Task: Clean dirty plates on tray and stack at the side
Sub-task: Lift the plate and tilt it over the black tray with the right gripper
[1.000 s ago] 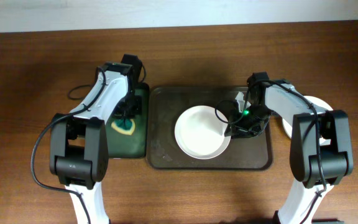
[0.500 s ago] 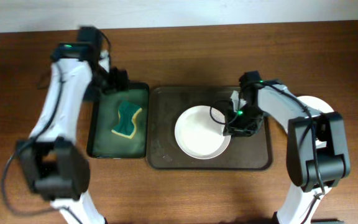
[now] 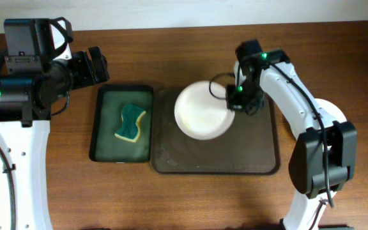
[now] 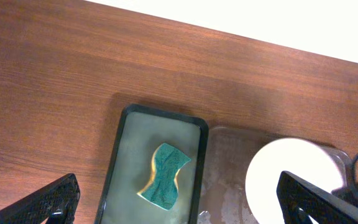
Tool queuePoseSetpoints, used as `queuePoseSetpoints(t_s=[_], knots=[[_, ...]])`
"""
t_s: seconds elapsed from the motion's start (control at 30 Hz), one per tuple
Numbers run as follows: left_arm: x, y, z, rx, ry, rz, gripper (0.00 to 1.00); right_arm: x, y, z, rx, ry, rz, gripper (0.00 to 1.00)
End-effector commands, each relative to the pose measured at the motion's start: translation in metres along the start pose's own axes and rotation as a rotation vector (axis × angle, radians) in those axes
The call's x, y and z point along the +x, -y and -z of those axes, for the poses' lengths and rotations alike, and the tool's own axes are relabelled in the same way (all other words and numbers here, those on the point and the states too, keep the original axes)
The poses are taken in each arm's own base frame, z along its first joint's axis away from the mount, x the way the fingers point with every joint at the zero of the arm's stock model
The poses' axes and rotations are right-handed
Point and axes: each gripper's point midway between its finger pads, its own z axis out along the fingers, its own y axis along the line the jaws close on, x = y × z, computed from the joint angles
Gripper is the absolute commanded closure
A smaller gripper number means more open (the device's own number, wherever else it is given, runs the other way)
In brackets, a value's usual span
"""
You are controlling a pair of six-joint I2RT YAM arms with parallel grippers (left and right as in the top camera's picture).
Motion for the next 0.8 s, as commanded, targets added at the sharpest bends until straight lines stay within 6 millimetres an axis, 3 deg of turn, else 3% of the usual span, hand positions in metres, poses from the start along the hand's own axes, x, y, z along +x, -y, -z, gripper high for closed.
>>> queuePoseSetpoints(t_s=[0.0,0.1,0.4,0.53,0.77], knots=[[0.0,-0.002,0.003,-0.009,0.007,-0.014,0.01,-0.02,-0.042,0.028,-0.02,0.107,0.079,0.96],[0.0,-0.002,0.003,-0.009,0.007,-0.015,0.01,-0.028,-0.07,0.034,-0.008,0.179,0.112,0.96],[0.001,-0.002,0.003,-0.009,0.004,-0.014,0.01,-0.031,-0.156,0.03,0.149,0.444,0.272,0.96],[0.001,-0.002,0.003,-0.009,0.004,-0.014,0.01,-0.031,-0.177,0.04,0.27,0.587,0.324,0.96],[0.001,-0.002,0.003,-0.009,0.004,-0.014,0.01,-0.017,-0.196,0.074,0.535,0.824,0.377,0.96]])
